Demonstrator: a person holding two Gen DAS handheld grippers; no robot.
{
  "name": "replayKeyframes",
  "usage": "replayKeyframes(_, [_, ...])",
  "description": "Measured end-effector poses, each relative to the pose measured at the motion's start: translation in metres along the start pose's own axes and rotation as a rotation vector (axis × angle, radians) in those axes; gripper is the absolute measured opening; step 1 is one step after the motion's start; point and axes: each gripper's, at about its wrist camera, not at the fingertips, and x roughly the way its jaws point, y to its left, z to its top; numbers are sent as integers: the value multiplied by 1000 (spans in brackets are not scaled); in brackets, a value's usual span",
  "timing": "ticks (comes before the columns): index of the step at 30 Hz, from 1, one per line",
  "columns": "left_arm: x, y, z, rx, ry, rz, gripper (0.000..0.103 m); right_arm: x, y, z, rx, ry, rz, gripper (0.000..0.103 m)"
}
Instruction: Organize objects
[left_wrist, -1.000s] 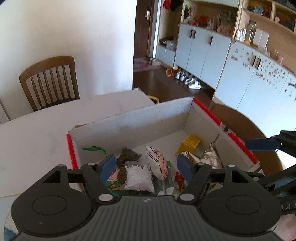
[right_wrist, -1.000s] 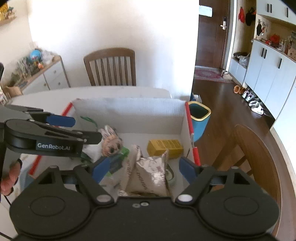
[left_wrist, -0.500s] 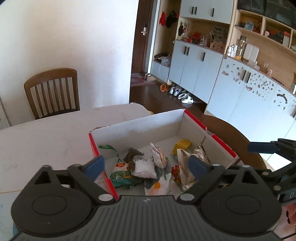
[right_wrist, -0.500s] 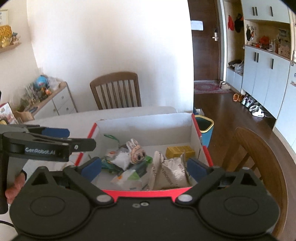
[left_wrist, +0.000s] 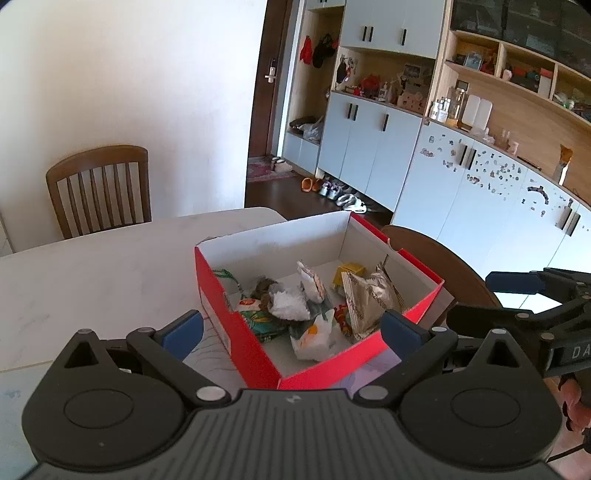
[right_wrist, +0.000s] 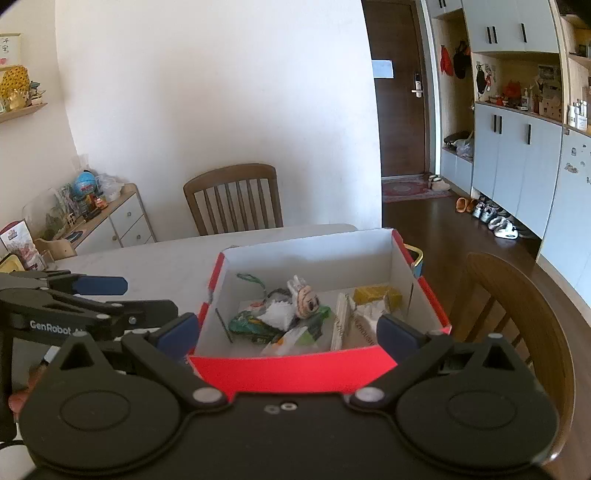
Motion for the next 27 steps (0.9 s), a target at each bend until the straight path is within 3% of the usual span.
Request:
replayKeyframes(13, [-17, 22, -18, 16, 2, 31, 103, -9, 28, -13, 32, -14, -30, 102])
replayKeyframes(27, [-24, 33, -21, 11, 3, -1, 103, -14, 38, -17, 44, -14, -61, 102])
